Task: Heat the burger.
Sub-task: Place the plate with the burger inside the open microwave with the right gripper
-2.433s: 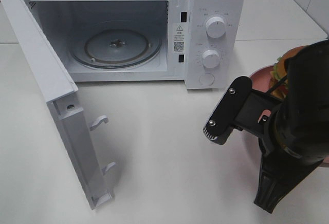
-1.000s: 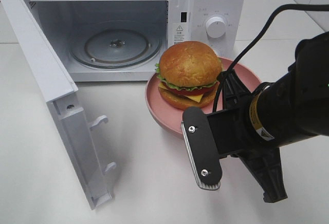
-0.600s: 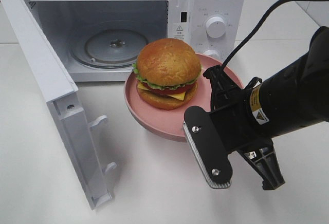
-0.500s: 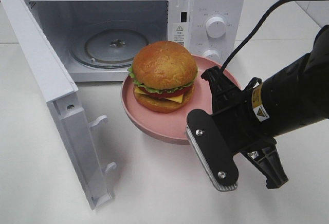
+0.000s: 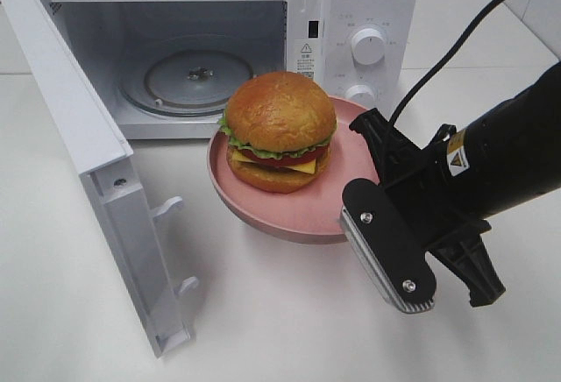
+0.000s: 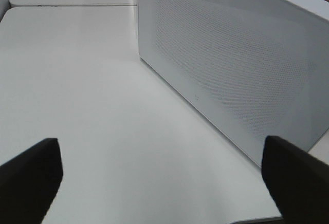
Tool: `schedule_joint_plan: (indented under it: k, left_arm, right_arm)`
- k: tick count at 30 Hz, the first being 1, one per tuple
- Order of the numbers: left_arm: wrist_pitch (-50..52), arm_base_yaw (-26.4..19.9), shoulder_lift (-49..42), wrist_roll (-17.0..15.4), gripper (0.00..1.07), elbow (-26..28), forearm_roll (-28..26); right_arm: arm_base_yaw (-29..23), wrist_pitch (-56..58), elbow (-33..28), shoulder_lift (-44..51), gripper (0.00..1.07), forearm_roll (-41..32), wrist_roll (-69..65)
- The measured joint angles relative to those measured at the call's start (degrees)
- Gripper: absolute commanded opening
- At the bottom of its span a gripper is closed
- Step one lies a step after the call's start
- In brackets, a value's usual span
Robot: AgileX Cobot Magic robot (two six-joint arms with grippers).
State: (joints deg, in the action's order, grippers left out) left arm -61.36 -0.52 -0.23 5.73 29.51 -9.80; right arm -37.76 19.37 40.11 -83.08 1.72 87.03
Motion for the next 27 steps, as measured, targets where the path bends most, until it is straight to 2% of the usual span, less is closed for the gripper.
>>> schedule_joint_plan:
  k: [12, 27]
  left_arm:
    - [0.00, 0.00, 0.00, 0.00, 0.98, 0.00, 0.00]
    - [0.00, 0.00, 0.00, 0.00, 0.98, 0.00, 0.00]
  right_arm:
    - [0.00, -0.17, 1.26, -0.97, 0.00, -0.11, 0.57]
    - [-0.40, -0.74, 6.99, -6.36, 0.00, 3.32, -0.17]
